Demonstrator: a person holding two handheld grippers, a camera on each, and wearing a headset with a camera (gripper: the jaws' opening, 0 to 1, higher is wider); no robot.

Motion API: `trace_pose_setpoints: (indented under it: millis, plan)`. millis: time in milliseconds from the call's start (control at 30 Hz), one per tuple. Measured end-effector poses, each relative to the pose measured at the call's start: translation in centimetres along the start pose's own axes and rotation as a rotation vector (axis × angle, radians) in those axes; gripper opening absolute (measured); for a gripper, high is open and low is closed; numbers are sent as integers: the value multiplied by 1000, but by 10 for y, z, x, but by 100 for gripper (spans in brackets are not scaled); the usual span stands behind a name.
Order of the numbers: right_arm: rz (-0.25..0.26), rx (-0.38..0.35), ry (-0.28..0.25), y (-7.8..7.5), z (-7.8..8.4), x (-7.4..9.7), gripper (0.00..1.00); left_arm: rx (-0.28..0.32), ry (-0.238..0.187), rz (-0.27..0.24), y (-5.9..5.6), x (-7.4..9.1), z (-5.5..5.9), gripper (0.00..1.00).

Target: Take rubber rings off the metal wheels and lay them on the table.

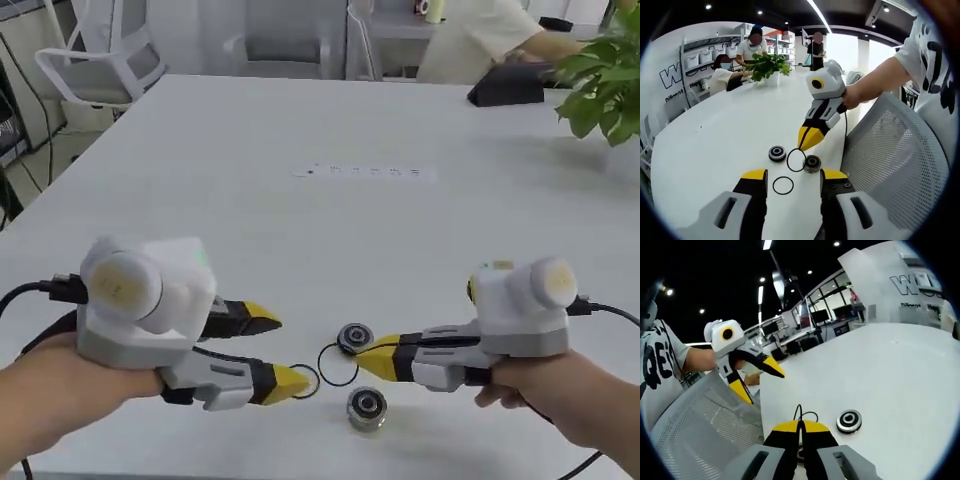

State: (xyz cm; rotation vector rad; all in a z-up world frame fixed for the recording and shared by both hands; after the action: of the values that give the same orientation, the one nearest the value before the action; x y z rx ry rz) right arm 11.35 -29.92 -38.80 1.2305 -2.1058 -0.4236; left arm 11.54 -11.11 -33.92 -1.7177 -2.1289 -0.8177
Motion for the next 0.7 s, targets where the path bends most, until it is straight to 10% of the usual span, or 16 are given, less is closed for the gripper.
trace_pose_setpoints:
  millis: [700]
  plan:
    - [-1,32,91,-2,-5,-32,0,49,17,-48,4,26,17,49]
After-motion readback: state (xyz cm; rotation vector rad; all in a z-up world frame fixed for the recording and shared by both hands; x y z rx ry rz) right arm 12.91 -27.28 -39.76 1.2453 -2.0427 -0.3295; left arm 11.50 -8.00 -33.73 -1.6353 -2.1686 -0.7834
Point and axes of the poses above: the centre of the closed fingertips' face, and the gripper's own axes: x roughly backward along the fingers, y roughly to its left, z roughly out of its underside, the point moved 8 cm from there along x, roughly backward along the fingers, and after that the axes turned 15 degrees about -x, right-handed, at the moved point
